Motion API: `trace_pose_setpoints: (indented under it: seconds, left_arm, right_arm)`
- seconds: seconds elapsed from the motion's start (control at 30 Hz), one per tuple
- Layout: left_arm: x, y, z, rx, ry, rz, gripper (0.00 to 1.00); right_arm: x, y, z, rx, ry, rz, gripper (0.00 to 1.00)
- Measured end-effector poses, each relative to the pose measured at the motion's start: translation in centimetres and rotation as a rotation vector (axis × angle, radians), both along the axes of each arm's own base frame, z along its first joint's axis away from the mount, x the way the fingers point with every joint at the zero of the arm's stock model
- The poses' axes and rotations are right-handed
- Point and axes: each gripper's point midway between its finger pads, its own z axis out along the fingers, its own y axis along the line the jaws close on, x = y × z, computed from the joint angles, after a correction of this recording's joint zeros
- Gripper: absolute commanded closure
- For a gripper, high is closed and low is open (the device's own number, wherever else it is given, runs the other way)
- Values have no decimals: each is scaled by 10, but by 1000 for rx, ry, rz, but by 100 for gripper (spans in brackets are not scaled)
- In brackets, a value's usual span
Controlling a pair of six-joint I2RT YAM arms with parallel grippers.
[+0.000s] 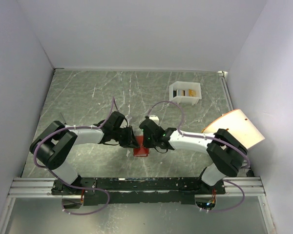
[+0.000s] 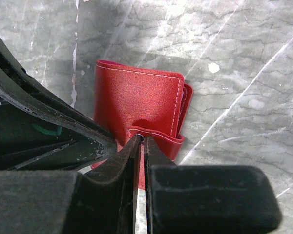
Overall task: Put the credit cards into the card holder
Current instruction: Close the card holder at the center of the board.
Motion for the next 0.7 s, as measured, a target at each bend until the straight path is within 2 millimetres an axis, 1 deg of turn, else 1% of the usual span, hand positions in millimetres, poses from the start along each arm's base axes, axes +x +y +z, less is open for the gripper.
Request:
trace_pose_setpoints:
  seconds: [0.5,0.7]
  left_arm:
    - [-1,0,0,-18,-15,-3,71]
    - [-1,0,1,-25,-22,-2,71]
  right_arm:
    - [2,3,-2,-99,72,63,92]
    - [2,2,-4,-107,98,75,92]
